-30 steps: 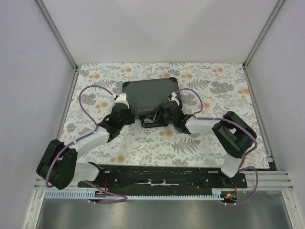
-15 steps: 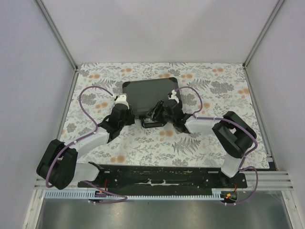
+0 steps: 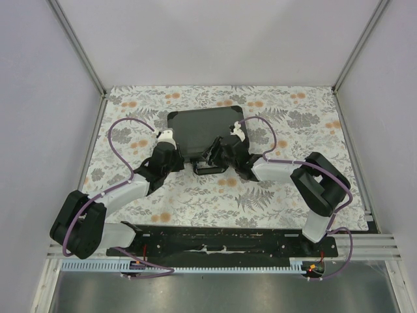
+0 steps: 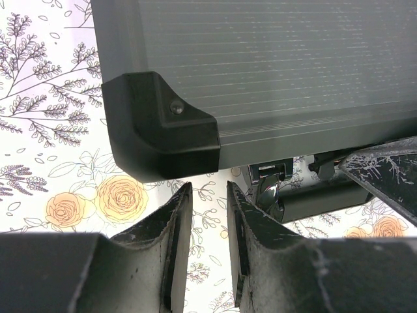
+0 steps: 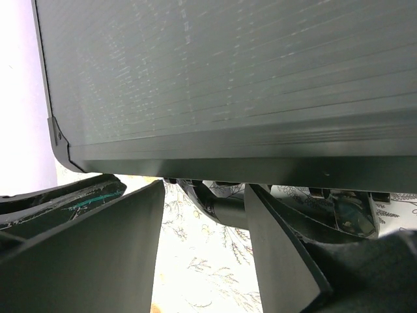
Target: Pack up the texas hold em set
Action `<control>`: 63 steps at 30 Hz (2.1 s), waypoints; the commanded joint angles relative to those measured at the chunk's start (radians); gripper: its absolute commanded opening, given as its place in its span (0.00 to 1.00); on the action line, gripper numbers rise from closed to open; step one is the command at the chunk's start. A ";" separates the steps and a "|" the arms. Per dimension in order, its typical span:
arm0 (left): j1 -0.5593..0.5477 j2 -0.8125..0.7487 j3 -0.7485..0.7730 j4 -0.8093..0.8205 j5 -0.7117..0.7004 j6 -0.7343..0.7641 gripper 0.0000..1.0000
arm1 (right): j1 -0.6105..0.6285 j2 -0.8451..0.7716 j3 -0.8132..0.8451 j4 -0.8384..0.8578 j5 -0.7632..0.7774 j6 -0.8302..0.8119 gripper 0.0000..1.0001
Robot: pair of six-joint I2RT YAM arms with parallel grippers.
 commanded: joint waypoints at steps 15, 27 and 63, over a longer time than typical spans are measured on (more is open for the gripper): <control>0.006 -0.095 0.129 -0.029 0.019 0.014 0.39 | -0.007 -0.215 0.119 -0.352 0.024 -0.235 0.62; 0.007 -0.058 0.297 -0.069 0.068 0.053 0.55 | 0.022 -0.157 0.100 -0.363 -0.010 -0.304 0.23; 0.012 0.093 0.184 -0.041 0.054 0.015 0.50 | 0.043 0.144 0.153 -0.204 0.106 -0.298 0.12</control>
